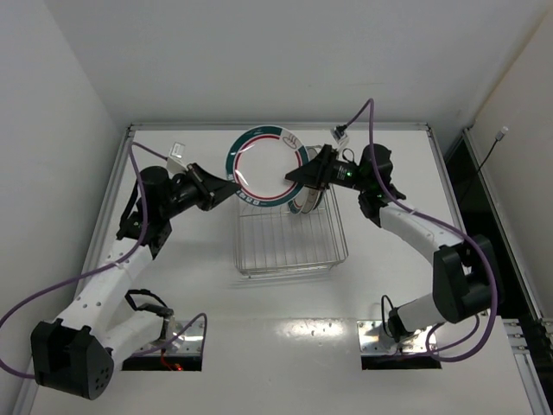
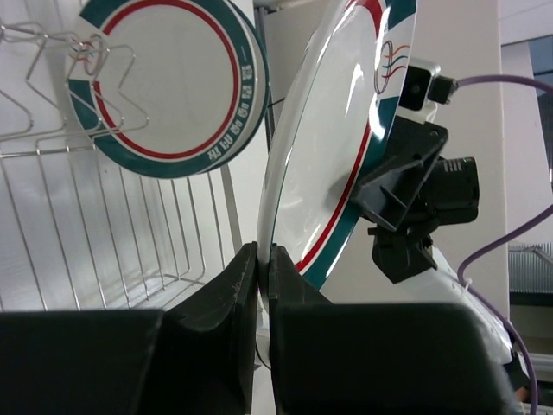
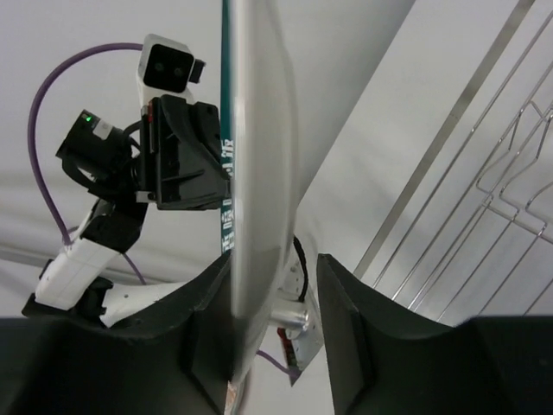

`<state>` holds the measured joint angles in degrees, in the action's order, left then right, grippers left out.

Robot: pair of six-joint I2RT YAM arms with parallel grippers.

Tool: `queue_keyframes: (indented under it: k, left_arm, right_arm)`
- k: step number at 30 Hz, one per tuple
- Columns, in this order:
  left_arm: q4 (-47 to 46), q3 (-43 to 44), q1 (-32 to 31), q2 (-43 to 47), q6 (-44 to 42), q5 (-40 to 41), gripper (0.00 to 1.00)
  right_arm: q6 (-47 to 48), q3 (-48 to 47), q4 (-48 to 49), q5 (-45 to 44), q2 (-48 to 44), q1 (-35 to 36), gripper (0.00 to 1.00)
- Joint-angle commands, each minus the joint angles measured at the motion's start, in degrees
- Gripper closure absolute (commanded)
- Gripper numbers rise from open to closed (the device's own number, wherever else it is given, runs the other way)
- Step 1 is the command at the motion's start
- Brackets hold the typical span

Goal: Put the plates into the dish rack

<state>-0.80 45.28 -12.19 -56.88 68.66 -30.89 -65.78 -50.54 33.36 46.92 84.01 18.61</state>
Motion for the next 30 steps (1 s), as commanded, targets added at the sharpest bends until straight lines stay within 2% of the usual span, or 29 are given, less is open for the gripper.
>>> queue_keyframes:
  k: [1,2,5,9,10,11,12,15,16,18,19,21,25,29,30]
  left_arm:
    - [-6.23,3.06,-1.35,0.46,1.82,0.22,0.99]
    - [-5.62,3.59,-1.35,0.46,1.22,0.22,0.99]
    - [-0.71,4.90,0.75,0.98,-2.20,1.01,0.99]
    - [8.86,7.80,5.23,1.51,-9.23,2.06,0.92]
    - [14.45,8.85,6.02,1.51,-11.08,3.55,0.90]
    - [17.47,11.21,6.82,1.51,-14.66,4.95,0.86]
    - [20.02,12.28,7.95,1.51,-16.35,7.75,0.74]
    - [27.76,16.15,9.28,1.51,-21.19,12.41,0.54]
    - [29.35,17.03,9.98,0.99,-22.07,13.31,0.51]
    - [32.43,18.26,10.68,0.98,-24.18,14.63,0.48]
    - [33.13,18.88,11.47,0.46,-24.89,14.63,0.48]
    - [33.76,18.88,12.18,0.46,-24.89,14.64,0.48]
    - [33.76,17.57,13.76,0.46,-25.42,13.41,0.47]
    - [33.76,16.07,14.82,-0.07,-25.42,11.22,0.47]
    - [33.23,15.55,15.43,-0.07,-25.42,11.21,0.47]
  right_arm:
    - [1.35,-2.63,1.88,0.28,0.46,0.46,0.65]
    - [1.35,-2.63,1.88,0.28,0.46,0.46,0.77]
    - [1.35,-2.63,1.88,0.28,0.46,0.46,0.91]
    - [1.88,-2.63,-1.00,-1.21,-0.77,-1.29,0.97]
    - [3.45,-2.63,-2.33,-2.78,-1.73,-1.91,0.97]
    - [4.07,-3.24,-4.25,-3.66,-1.74,-1.91,0.99]
    - [5.04,-4.03,-8.36,-4.63,-2.52,-2.43,1.00]
    - [11.18,-7.35,-17.07,-10.77,-5.16,-2.44,1.00]
    - [13.29,-8.59,-24.07,-15.23,-5.69,-2.44,1.00]
    - [18.48,-11.75,-30.26,-20.96,-6.92,-1.74,1.00]
    - [20.84,-13.34,-34.64,-26.56,-8.15,-0.43,1.00]
    - [22.43,-15.18,-38.62,-32.30,-8.68,0.89,1.00]
    - [26.13,-19.32,-47.57,-50.14,-10.00,8.17,1.00]
    - [27.55,-27.48,-56.73,-65.43,-6.06,15.81,1.00]
    - [27.55,-28.98,-58.48,-73.12,-4.13,17.58,1.00]
